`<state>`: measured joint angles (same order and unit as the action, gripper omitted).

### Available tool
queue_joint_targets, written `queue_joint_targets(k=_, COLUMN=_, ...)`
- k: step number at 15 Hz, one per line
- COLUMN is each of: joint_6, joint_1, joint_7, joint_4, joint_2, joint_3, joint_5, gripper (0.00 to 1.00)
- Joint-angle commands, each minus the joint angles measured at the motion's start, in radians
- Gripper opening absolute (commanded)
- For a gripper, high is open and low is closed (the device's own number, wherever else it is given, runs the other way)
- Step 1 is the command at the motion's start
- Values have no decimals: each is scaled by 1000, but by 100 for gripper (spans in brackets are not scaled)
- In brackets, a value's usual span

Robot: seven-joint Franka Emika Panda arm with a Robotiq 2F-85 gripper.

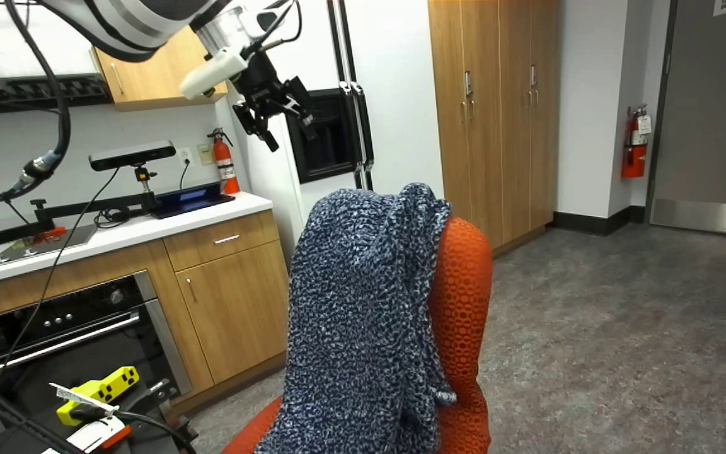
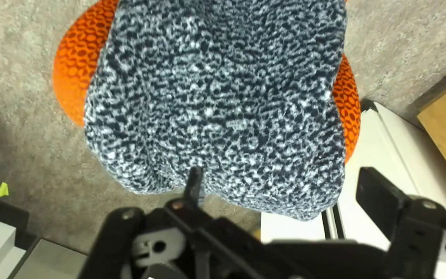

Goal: Remove the fleece from the backrest of the chair

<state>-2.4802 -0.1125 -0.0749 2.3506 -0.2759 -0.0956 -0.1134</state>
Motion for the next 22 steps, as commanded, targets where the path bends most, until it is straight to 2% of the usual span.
queue_joint_targets(k=1, joint_6=-73, joint_1=2, joint_7=-91, joint_4=-139, joint_2=181, joint_3=22, joint_5=14, gripper=100)
queue_joint_targets(k=6, joint_6=-172, joint_1=9, joint_7=-196, joint_4=-212, joint_2=350, joint_3=24, joint_5=62, gripper=100)
queue_joint_targets(k=10, joint_6=-243, joint_1=31, joint_7=-287, joint_4=-232, joint_2=453, joint_3=-2, joint_5=143, gripper=100)
queue_joint_targets(k=17, joint_6=-221, joint_1=119, joint_7=-463, joint_4=-304, joint_2=574, joint_3=-85, joint_5=265, gripper=100)
queue_joint_targets(k=19, joint_6=-216, joint_1=147, joint_7=-501, joint_4=-316, joint_2=593, joint_3=-110, joint_5=291, gripper=90)
queue_joint_targets(k=20, joint_6=-215, joint_1=159, joint_7=-514, joint_4=-320, joint_2=599, joint_3=-119, joint_5=298, gripper=71)
queue_joint_targets(k=21, joint_6=-219, joint_1=170, joint_7=-523, joint_4=-323, joint_2=603, joint_3=-127, joint_5=304, gripper=69)
queue_joint_targets(k=22, joint_6=-220, joint_1=180, joint_7=-532, joint_4=-325, joint_2=604, joint_3=-135, joint_5=311, gripper=63)
